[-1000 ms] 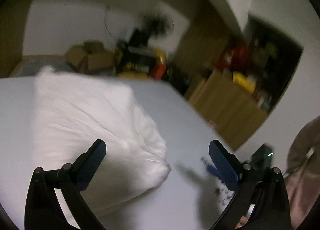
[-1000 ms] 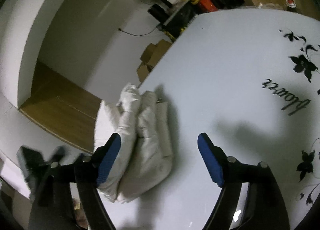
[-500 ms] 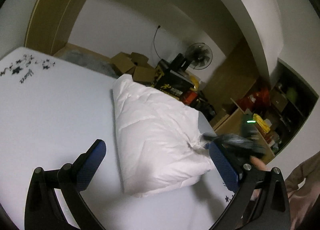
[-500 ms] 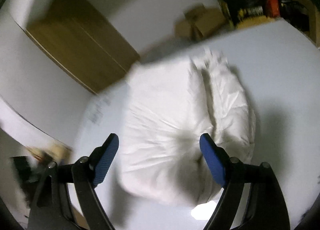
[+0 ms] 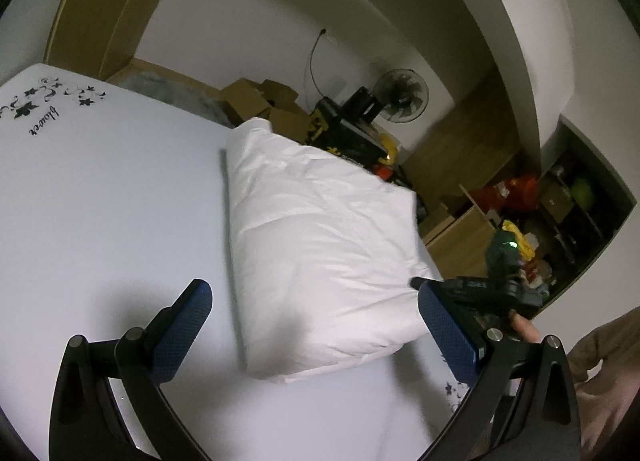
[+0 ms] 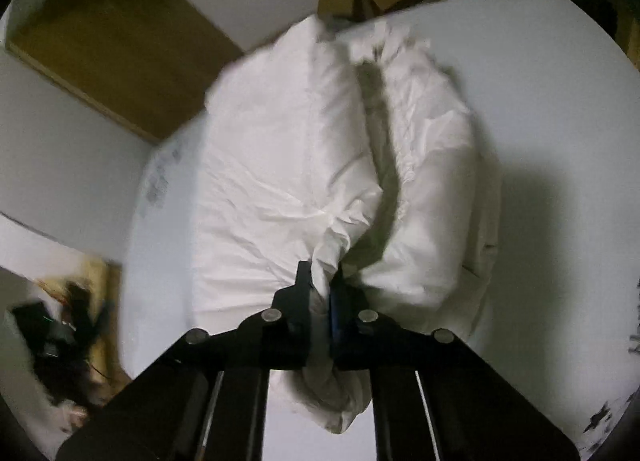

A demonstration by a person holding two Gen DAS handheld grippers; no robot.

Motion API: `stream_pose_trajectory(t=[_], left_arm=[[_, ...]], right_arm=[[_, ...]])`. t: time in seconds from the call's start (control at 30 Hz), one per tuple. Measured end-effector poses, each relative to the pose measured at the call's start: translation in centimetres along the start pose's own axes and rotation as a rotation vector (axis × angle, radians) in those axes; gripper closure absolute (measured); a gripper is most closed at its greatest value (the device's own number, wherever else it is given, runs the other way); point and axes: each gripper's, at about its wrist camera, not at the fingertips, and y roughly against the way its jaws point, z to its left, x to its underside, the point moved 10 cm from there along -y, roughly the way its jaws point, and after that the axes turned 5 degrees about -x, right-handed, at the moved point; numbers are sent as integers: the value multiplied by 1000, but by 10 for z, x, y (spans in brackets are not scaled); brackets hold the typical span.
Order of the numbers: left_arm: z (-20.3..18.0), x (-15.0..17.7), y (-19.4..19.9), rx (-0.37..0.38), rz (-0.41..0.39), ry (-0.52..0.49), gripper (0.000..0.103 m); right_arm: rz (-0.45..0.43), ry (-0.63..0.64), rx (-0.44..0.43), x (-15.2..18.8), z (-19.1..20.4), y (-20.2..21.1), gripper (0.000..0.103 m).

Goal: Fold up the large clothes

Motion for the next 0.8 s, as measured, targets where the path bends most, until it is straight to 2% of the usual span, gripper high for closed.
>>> stream_pose_trajectory(t=[0.07,0.13,0.23,0.3,0.33,0.4,0.47,0.57,0.6,0.63,0.73,0.8], left_arm=[[3,-1,-5,-9,5,9,0],[4,-6,-16,-30,20,17,0],[-10,-13,-29,-48,34,-11,0],[-27,-19,-39,-45,40,-57,0],[-36,-22,-49,-50,46,-93,0],[-41,-26,-66,-111,66,-131,0],[-43,-24,-80,-122,101,-132,0],[-37,-21,-85,-148,99,-141,0],[-29,-20,-86,-172,95,-130,0],[-25,-19,-86,-180,98,-116,0],[-9,-15,-82,-192,115,-49,0],[-2,-16,-74,-203,102,-27,0]], right_arm=[[-1,-36,-13,8,-27,-14,96],[-5,-146,-135,18,-58,-36,97],[-57,-238,-313,21,-81,-42,98],[-81,-228,-348,22,-82,-40,98],[-88,-208,-340,23,-80,-40,97],[-96,-150,-291,24,-69,-37,94],[-131,-100,-214,22,-50,-22,86],[-276,-47,-160,-4,-22,25,64],[-330,-22,-147,-16,-4,42,51],[-358,-4,-122,-25,8,51,46],[-427,96,24,-71,64,55,46],[-412,158,76,-94,89,30,46]])
